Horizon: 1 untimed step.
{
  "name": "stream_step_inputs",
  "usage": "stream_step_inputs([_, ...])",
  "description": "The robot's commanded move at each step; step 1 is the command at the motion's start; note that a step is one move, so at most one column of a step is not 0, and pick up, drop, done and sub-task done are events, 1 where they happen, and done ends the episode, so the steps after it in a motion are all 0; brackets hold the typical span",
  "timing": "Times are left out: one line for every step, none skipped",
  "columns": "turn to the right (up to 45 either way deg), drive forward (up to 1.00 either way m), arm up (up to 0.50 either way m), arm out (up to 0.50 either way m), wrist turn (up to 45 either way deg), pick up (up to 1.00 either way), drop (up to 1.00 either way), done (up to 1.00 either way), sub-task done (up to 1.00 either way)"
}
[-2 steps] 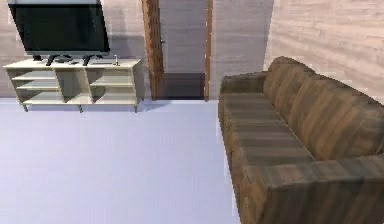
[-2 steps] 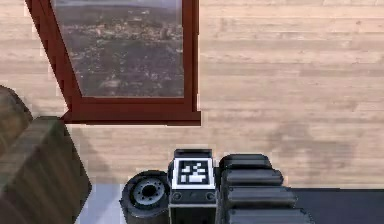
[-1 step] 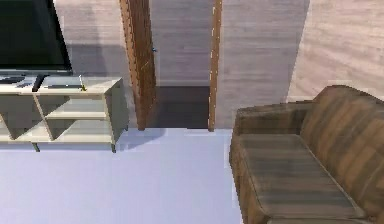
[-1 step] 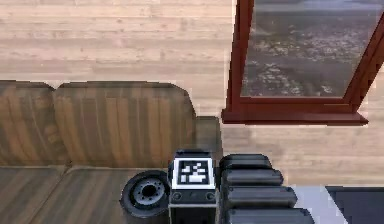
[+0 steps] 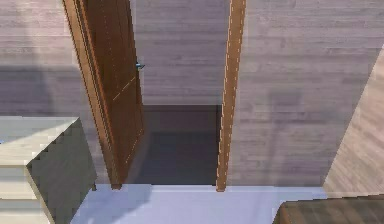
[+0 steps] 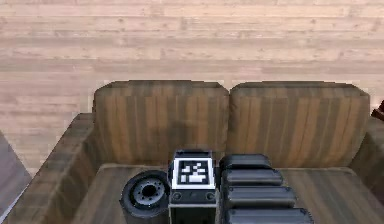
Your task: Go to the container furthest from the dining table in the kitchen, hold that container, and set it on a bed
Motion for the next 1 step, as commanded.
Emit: stream_step_inputs([-3.0, 0.00, 0.00, 0.00, 0.0, 0.00, 0.00, 0.00, 0.00])
